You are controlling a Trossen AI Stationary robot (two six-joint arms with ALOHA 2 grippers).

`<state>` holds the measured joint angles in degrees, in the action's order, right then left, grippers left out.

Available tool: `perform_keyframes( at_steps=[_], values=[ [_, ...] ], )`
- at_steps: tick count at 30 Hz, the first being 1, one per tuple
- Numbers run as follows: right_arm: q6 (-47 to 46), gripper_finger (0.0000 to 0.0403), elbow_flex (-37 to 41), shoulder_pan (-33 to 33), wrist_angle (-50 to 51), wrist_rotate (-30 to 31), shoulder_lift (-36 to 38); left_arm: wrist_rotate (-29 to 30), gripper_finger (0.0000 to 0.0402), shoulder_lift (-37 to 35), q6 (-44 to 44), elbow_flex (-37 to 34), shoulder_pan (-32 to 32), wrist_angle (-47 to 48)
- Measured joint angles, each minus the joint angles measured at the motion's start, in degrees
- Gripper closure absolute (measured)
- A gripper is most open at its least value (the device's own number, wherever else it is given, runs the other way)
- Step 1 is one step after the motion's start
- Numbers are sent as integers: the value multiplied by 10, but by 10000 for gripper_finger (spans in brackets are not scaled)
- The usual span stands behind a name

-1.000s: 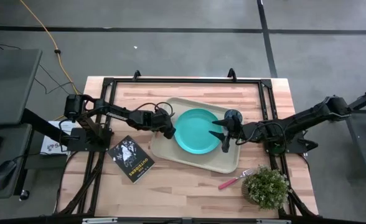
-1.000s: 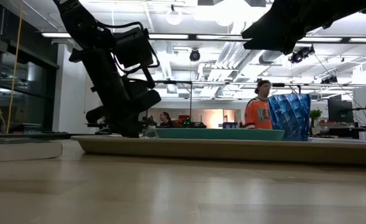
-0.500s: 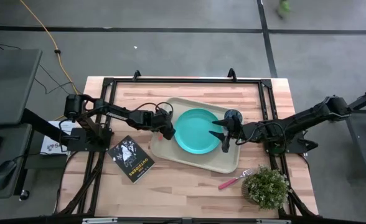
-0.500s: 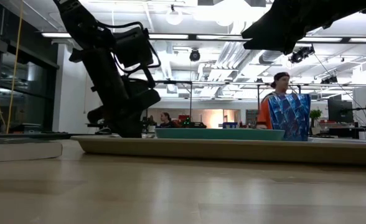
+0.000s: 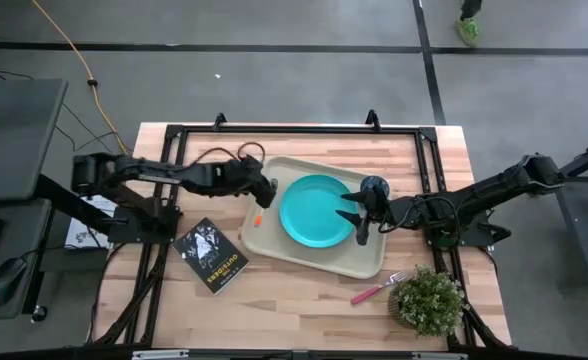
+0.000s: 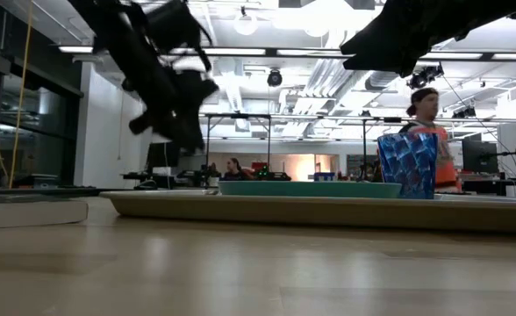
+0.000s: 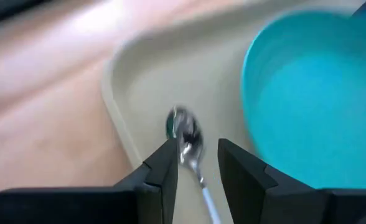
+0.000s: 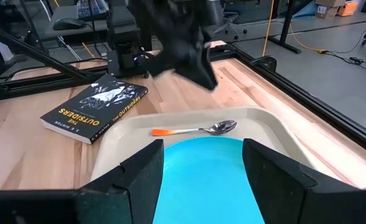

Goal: Pick and place plate/cup/fork/spoon on tray
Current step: Put the pink fork on the gray serving tray to the right of the orange spoon

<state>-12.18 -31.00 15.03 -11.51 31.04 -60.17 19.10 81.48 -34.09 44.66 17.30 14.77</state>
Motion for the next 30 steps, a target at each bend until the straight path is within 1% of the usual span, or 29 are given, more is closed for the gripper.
perform_keyframes(
  at_steps=[3,6,9,12,14,16,18,20,24,26,30],
  values=[
    [-5,192,0,0,0,4,0,10,304,-60,30,0,-10,-10],
    [-7,192,0,0,-1,4,0,22,304,-115,74,-2,-43,-46],
    [-5,192,0,0,-6,4,0,28,304,-161,128,-38,-95,-169],
    [-4,192,0,0,-13,2,0,19,304,-190,191,-101,-150,-345],
    [-3,192,0,0,-18,2,0,8,304,-204,233,-146,-183,-445],
    [5,192,0,0,-23,2,0,2,304,-211,262,-186,-209,-530],
    [10,192,0,0,-31,2,0,0,304,-217,280,-218,-231,-581],
    [20,192,0,0,-36,2,0,0,304,-222,287,-235,-246,-603],
    [31,192,0,0,-39,5,0,3,304,-240,288,-252,-262,-602],
    [32,192,0,0,-40,5,0,14,305,-248,287,-252,-264,-596],
    [31,192,0,0,-41,5,0,17,307,-267,289,-252,-268,-573]
  ],
)
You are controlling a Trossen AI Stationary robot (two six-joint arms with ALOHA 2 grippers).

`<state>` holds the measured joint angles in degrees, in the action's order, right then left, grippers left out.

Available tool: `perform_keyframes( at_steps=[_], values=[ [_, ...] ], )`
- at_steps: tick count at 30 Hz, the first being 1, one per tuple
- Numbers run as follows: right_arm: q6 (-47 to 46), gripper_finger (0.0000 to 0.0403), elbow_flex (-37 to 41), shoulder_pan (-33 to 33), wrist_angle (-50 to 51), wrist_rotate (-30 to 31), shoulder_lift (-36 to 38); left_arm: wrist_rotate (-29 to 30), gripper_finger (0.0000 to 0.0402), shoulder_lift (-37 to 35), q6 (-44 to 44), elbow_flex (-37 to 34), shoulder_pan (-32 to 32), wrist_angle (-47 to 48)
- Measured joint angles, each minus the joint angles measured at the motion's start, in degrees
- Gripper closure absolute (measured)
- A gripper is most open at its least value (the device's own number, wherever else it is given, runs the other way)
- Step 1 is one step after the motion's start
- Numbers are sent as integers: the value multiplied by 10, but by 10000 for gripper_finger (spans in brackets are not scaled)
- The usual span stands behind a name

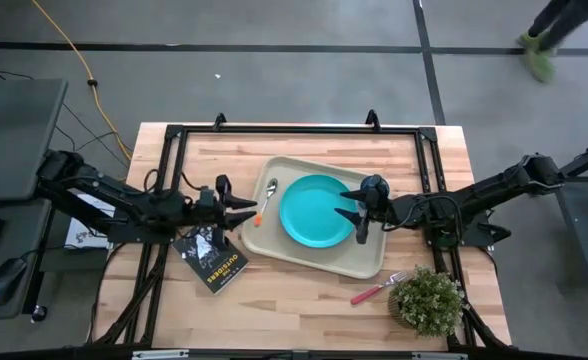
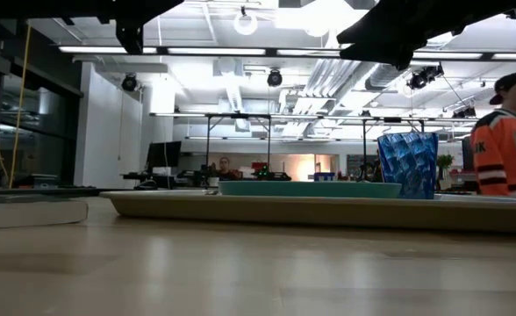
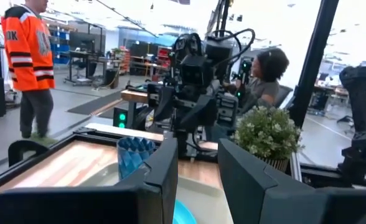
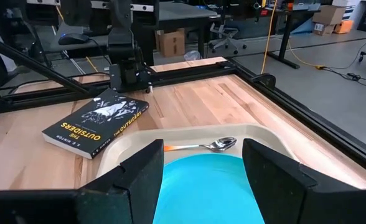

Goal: Pick and place plate/cup/fork/spoon on tray
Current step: Put the pink fork on the gray serving tray to the right of the orange spoon

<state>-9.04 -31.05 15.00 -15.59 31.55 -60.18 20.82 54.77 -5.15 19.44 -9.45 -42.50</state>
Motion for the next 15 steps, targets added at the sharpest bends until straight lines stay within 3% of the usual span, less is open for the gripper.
perform_keyframes(
  at_steps=[12,15],
  values=[
    [-1,192,0,0,0,-11,0,0,305,-5,-2,0,0,22],
    [-11,192,0,0,-7,-103,-11,0,304,-5,-2,0,0,22]
  ],
)
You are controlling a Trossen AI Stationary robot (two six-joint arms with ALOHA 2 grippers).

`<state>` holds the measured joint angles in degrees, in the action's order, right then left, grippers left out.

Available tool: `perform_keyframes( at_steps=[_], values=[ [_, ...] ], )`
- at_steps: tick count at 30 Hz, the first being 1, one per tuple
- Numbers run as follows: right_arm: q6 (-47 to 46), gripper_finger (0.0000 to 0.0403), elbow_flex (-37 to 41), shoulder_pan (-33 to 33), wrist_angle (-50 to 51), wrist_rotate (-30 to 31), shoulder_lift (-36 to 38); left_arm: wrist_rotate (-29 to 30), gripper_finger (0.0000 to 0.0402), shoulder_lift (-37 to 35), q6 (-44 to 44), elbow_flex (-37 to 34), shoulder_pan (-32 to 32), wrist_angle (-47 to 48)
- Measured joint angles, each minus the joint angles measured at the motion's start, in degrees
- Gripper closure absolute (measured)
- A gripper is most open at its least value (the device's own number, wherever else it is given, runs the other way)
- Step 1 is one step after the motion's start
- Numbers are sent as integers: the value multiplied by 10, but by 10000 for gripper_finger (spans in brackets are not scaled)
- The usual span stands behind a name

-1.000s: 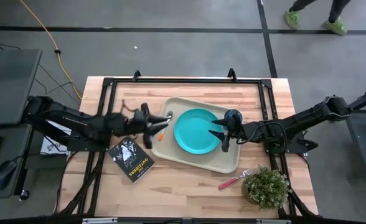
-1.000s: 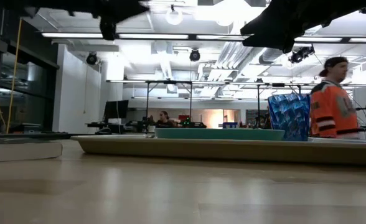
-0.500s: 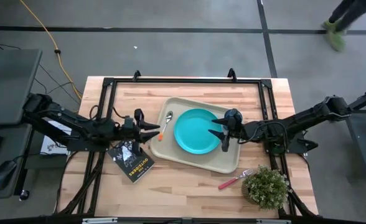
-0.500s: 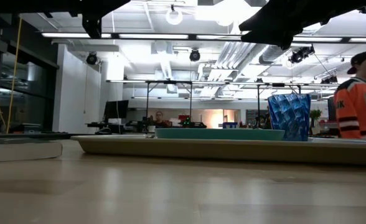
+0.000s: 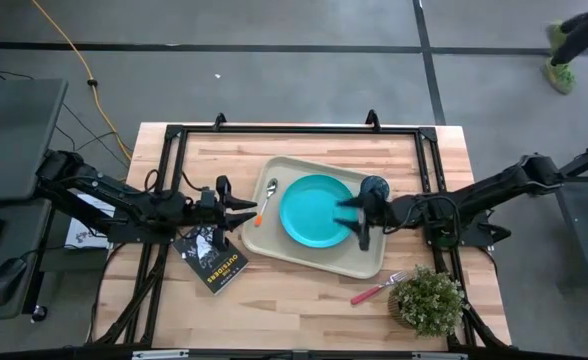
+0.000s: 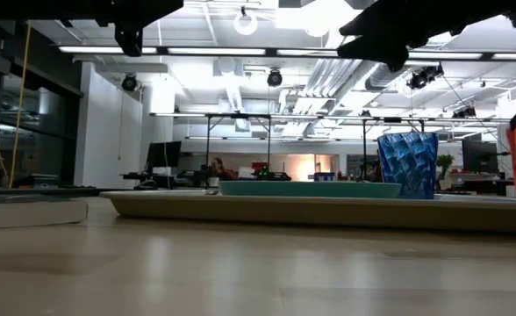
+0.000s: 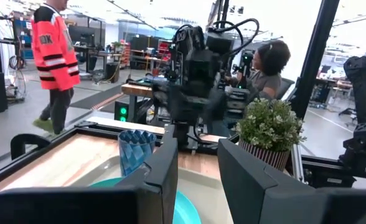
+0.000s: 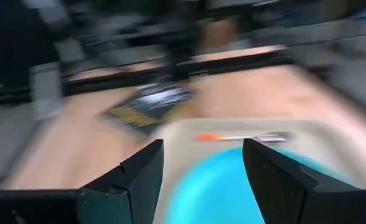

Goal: Pick and place plate/cup/fork/spoon on tray
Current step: Put the pink fork on the gray serving tray to the right of the orange spoon

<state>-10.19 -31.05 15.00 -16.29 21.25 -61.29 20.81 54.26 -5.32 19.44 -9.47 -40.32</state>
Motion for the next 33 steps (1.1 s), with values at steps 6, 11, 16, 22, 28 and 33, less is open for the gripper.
perform_keyframes(
  at_steps=[6,11,16,22,28,33],
  values=[
    [-52,192,-18,18,-48,-121,-84,7,304,0,0,0,6,0],
    [-112,192,-136,59,189,-110,-170,8,305,0,0,0,6,3],
    [-181,192,-253,114,394,-125,-256,8,304,0,0,0,6,3],
    [-257,192,-325,190,446,-186,-327,8,305,0,0,0,6,5],
    [-284,192,-339,247,464,-181,-360,8,306,0,0,0,6,6],
    [-247,192,-338,270,501,-143,-383,8,307,0,0,0,6,6]
  ],
)
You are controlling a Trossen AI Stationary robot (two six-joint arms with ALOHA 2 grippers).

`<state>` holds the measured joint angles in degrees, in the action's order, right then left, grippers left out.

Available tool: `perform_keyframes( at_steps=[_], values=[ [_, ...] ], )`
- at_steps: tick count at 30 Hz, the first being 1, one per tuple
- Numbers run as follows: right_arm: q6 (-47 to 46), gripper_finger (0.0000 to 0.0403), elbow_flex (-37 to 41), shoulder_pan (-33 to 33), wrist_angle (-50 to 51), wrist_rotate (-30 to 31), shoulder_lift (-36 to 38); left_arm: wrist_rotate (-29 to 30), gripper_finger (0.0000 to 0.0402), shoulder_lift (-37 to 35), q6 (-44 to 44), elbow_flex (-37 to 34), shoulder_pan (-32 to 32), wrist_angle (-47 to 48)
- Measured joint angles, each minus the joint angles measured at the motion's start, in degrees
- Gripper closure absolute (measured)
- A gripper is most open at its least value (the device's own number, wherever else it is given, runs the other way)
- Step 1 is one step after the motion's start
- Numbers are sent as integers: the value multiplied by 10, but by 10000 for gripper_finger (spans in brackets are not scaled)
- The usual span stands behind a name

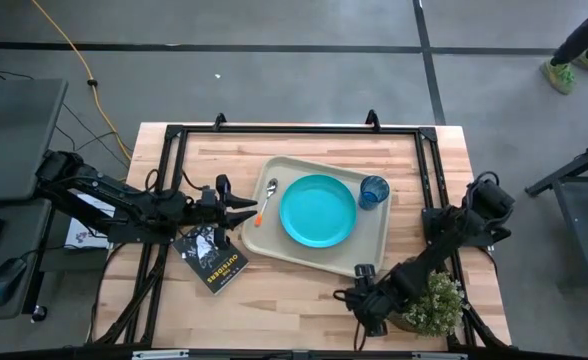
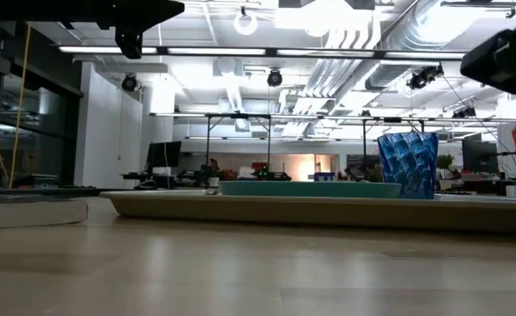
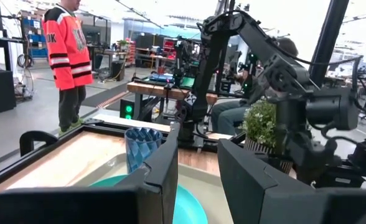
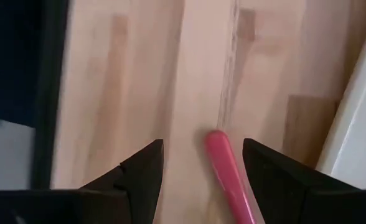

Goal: Pick and place plate/cup/fork/spoon on tray
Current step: Put the pink fork on the gray serving tray to the right of the orange spoon

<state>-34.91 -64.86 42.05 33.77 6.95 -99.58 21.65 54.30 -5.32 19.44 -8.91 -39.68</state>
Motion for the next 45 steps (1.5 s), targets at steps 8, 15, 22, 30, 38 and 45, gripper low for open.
perform_keyframes(
  at_steps=[8,15,22,30,38,45],
  values=[
    [4,192,0,-1,16,-15,-38,0,305,0,0,0,0,0],
    [8,192,0,0,20,-17,-60,0,307,0,0,0,0,0],
    [9,192,1,0,25,-20,-76,0,307,0,0,0,0,0],
    [9,200,-1,0,31,-25,-86,0,305,0,0,0,0,1],
    [32,287,-1,0,30,-15,-87,0,304,0,0,0,0,0],
    [93,372,0,0,18,2,-88,0,304,0,0,0,0,1]
  ],
)
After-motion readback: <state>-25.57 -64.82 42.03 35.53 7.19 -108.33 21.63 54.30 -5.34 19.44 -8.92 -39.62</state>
